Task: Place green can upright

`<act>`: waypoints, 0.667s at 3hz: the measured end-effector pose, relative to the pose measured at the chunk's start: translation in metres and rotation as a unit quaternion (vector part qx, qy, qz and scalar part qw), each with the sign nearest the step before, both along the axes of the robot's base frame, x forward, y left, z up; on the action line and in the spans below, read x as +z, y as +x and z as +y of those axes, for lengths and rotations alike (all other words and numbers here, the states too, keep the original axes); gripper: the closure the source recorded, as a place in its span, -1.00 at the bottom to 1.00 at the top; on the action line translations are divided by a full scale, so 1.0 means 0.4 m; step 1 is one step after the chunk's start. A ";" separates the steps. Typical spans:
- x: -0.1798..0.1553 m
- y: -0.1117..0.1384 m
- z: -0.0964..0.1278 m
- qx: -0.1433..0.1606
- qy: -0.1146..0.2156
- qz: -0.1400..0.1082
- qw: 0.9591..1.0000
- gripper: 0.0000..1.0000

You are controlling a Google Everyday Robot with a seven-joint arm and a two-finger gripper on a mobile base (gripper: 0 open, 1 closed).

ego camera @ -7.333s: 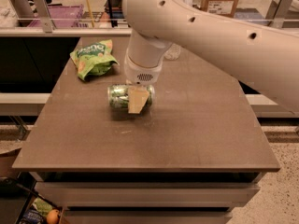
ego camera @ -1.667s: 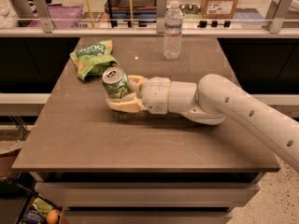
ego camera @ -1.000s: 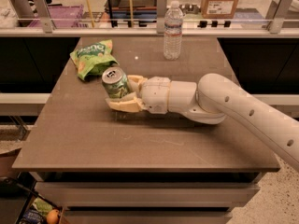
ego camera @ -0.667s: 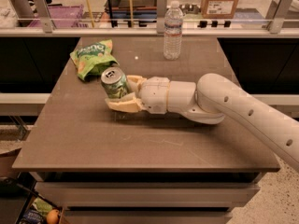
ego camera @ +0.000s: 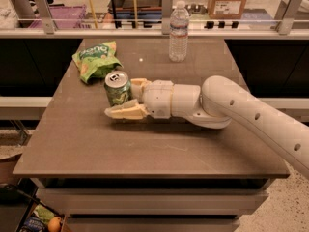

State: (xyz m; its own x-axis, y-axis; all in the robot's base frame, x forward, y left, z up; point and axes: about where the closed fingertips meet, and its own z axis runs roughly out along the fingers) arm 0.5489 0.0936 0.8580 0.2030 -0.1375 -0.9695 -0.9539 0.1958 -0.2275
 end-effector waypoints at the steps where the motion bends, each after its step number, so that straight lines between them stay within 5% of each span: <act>1: 0.001 -0.001 0.003 0.001 0.000 0.000 1.000 -1.00; 2: 0.001 -0.002 0.003 0.001 0.000 0.000 1.000 -1.00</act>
Offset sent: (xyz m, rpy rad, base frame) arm -0.0006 0.0013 0.0003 0.0001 -0.0004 0.0025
